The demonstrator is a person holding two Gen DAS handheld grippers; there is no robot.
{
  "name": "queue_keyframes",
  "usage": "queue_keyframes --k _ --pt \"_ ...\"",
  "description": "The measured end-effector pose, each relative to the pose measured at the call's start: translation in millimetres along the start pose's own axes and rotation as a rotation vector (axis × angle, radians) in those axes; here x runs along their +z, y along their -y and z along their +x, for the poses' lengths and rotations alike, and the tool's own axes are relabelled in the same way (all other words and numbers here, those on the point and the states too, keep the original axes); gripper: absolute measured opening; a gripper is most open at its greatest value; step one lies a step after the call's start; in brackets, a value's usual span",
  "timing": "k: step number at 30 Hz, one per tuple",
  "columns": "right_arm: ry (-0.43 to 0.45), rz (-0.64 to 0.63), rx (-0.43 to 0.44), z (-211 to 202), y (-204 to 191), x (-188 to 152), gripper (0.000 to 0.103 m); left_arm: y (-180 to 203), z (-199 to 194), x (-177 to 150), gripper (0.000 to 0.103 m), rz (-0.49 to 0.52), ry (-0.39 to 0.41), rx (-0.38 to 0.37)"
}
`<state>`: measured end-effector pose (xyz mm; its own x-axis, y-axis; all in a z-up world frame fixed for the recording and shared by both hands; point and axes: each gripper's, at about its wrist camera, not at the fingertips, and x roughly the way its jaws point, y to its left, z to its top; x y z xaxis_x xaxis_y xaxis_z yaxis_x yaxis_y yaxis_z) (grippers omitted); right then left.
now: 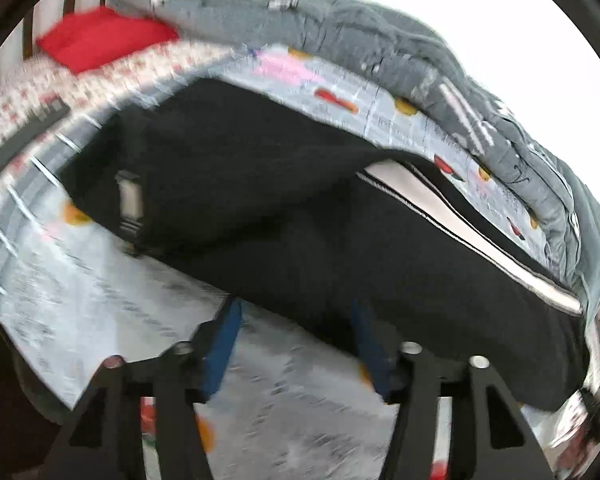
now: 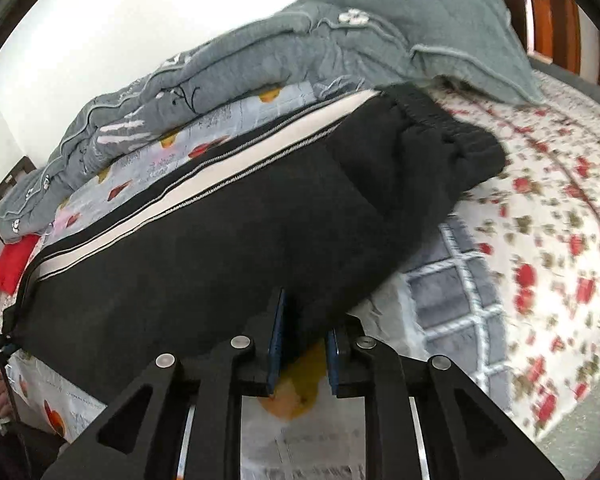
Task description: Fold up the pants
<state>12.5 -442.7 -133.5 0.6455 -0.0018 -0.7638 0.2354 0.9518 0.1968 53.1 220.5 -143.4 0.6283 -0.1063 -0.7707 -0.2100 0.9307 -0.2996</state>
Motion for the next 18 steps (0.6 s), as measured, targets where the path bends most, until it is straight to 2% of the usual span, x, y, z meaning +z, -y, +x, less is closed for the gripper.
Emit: queue_keyframes --k 6,8,12,17,18 --pt "0.066 -0.087 -0.115 -27.9 -14.6 0.6 0.021 -34.3 -30.0 2.9 0.056 0.048 0.099 0.041" --pt "0.081 -0.094 -0.118 -31.9 -22.1 4.3 0.021 -40.0 -30.5 8.2 0.054 0.046 0.110 0.047" --pt "0.102 -0.097 -0.096 -38.6 -38.6 8.1 0.021 -39.7 -23.6 18.8 0.054 0.070 0.125 0.010" --pt "0.091 -0.111 -0.094 -33.1 -58.6 9.6 0.022 -32.3 -0.8 29.9 0.054 0.136 0.138 0.092" --pt "0.088 -0.117 -0.102 -31.1 -62.6 9.1 0.022 -31.3 3.9 32.2 0.049 0.151 0.141 0.121"
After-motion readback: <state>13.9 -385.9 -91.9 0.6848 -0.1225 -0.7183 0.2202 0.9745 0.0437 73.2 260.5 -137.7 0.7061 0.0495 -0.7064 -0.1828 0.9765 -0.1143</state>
